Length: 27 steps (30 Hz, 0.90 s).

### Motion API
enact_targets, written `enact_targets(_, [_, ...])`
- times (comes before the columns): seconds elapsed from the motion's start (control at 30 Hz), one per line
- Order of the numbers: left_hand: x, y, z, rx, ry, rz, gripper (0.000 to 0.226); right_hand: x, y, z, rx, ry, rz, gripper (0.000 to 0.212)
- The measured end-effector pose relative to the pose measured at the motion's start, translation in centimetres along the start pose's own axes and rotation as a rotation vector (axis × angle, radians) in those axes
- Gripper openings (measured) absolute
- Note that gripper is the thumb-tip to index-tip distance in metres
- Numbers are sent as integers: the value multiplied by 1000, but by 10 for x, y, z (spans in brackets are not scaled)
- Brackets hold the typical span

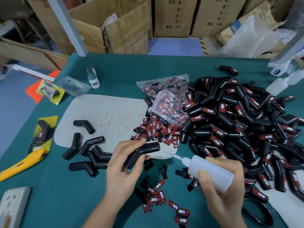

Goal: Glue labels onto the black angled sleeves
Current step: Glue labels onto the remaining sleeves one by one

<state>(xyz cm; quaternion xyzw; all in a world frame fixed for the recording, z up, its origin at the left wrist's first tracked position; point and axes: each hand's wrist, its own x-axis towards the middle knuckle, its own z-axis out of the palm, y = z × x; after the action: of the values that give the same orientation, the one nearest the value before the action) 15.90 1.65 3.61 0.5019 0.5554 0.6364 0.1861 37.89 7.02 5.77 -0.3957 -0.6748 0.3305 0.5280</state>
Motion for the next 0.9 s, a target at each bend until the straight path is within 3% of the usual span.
enact_targets(0.63, [0, -7, -2, 7, 0, -14, 33, -2, 3, -1, 10, -3, 9, 45])
enact_targets(0.8, [-1, -7, -2, 9, 2, -17, 31, -3, 0, 0, 23, -2, 52, 32])
enact_targets(0.9, [-1, -7, -3, -1, 9, -26, 29, -2, 0, 1, 3, 0, 34, 42])
